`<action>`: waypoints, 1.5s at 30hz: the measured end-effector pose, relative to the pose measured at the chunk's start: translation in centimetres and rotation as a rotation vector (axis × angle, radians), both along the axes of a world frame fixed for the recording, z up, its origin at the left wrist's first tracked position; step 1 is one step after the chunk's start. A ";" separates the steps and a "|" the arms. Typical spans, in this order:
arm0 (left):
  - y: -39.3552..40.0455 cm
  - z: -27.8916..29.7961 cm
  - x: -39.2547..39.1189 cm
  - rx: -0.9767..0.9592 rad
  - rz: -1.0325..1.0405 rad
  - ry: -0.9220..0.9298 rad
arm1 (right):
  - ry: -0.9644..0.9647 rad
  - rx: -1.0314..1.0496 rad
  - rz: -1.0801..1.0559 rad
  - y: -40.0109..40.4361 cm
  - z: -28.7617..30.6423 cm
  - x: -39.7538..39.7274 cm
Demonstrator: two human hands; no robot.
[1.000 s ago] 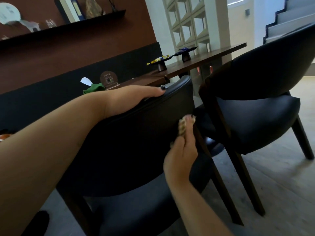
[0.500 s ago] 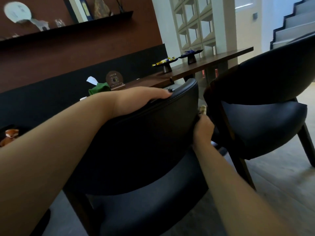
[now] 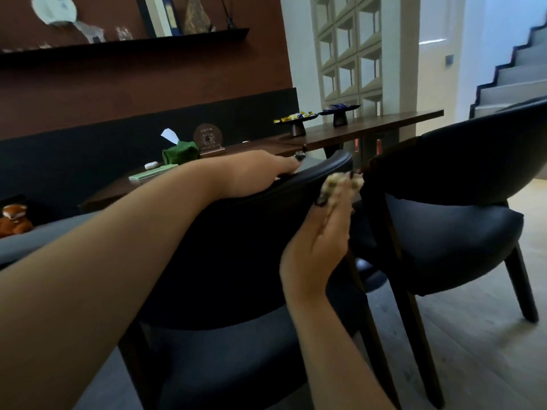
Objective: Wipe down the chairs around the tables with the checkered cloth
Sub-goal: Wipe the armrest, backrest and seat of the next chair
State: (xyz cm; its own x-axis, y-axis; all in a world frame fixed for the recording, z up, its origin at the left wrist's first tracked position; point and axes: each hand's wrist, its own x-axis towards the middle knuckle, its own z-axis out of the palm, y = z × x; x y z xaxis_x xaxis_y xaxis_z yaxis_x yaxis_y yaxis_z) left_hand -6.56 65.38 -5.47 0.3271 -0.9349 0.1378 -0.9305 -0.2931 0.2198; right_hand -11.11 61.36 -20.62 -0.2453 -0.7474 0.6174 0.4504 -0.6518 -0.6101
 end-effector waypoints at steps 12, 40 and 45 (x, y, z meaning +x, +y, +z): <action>9.7 -1.1 1.5 -0.116 0.168 0.126 | 0.367 -0.938 -0.213 -4.9 0.8 -2.5; 15.3 -15.2 6.9 -1.285 1.087 0.541 | 0.470 -1.601 -0.612 -1.2 0.8 -0.7; 15.2 -20.6 6.8 -1.143 0.871 1.415 | 0.805 -2.020 -0.598 -2.3 -5.3 -0.1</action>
